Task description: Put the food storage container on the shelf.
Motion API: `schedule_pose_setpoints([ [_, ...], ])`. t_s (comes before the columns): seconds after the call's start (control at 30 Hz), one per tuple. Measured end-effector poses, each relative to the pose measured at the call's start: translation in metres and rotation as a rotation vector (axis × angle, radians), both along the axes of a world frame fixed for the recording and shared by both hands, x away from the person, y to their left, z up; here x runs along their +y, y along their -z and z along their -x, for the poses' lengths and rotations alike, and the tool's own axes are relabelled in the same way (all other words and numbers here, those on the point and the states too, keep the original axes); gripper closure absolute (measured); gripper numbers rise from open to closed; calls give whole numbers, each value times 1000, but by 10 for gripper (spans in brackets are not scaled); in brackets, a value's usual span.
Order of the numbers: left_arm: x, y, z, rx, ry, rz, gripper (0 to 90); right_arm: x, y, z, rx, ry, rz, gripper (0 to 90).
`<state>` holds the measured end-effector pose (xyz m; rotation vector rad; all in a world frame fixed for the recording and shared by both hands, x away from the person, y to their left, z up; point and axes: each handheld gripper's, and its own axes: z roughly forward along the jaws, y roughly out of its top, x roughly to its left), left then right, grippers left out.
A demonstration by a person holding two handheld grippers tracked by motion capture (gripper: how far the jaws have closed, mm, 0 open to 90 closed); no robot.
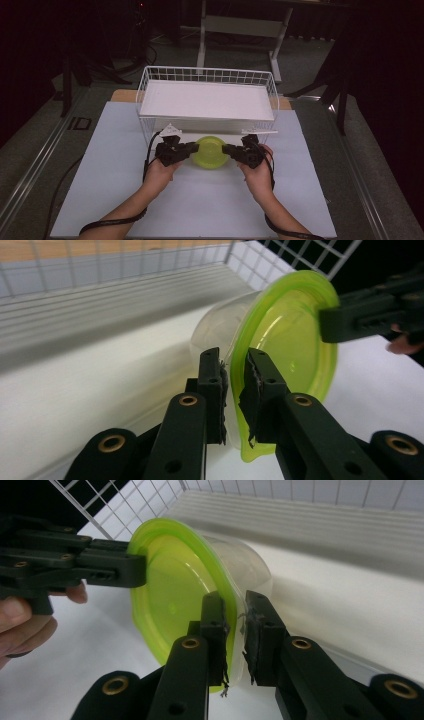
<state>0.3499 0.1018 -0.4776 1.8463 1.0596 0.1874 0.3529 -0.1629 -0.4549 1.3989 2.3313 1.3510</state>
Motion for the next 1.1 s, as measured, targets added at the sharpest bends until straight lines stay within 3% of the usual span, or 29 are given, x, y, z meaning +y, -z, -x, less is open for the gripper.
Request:
schedule_pose_setpoints([
  [0.17, -2, 7, -8, 16, -2, -10, 797, 1, 11, -9, 17, 23, 13, 798],
  [0.43, -3, 6, -16, 3, 5, -32, 799, 2, 19, -18, 16, 45, 11, 795],
  [0.73, -1, 12, -23, 25, 3, -6, 797, 5, 27, -24, 8, 64, 11, 792],
  [0.9, -1, 13, -26, -8, 3, -6, 783, 4, 27, -29, 9, 75, -16, 784],
  [1.03, -1, 16, -26, -53, 2, -5, 760, 5, 28, -31, -22, 85, -12, 758],
  [1.1, -2, 17, -27, -78, -2, -29, 732, 7, 28, -31, -52, 98, 6, 742],
])
